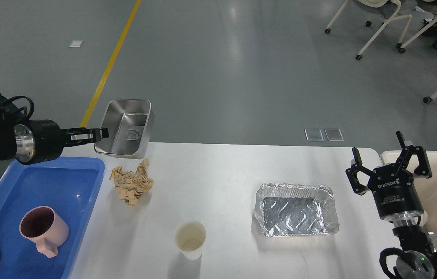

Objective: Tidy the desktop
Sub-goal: 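Lift the steel tray and drop it into the blue bin, then move the right gripper down to the foil tray's edge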

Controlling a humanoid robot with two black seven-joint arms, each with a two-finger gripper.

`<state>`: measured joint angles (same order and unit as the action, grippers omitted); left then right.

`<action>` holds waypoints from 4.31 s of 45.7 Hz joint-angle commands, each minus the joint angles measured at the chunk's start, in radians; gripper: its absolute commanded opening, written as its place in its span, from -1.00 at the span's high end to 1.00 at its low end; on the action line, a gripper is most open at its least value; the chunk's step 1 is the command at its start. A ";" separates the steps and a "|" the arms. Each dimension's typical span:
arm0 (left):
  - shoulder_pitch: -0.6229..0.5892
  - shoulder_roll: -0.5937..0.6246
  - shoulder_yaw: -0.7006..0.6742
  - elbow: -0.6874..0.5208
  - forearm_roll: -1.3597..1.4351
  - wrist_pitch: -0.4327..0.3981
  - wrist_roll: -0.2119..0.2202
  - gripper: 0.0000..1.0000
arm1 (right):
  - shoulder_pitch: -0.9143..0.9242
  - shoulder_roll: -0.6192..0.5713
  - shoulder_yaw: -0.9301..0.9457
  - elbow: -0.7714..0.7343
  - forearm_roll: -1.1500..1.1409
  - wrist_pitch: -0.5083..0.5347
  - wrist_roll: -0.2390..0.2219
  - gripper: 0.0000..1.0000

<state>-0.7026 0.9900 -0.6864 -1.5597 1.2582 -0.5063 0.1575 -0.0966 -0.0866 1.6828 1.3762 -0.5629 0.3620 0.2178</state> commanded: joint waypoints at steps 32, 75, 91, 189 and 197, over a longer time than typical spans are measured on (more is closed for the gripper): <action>0.268 0.136 0.011 0.458 -0.111 0.149 -0.070 0.93 | -0.005 -0.010 -0.002 0.006 0.000 0.002 -0.002 -1.00; 0.250 -0.176 -0.076 0.803 -0.443 0.253 -0.062 -0.94 | -0.021 -0.016 -0.017 0.003 -0.002 0.002 -0.002 -1.00; 0.256 -0.211 -0.461 0.738 -1.025 0.253 -0.067 -0.94 | -0.021 -0.024 -0.017 0.004 -0.043 -0.009 -0.006 -1.00; 0.815 -0.719 -0.961 0.147 -1.106 0.249 -0.072 -0.94 | 0.054 -1.373 -0.626 0.225 -0.781 -0.063 -0.015 -1.00; 0.810 -0.720 -0.949 0.147 -1.106 0.256 -0.072 -0.95 | 0.089 -1.178 -0.629 0.162 -0.877 -0.060 -0.055 -1.00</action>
<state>0.1095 0.2715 -1.6399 -1.4126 0.1520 -0.2570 0.0867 -0.0386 -1.3857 1.0562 1.5815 -1.3613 0.3013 0.1853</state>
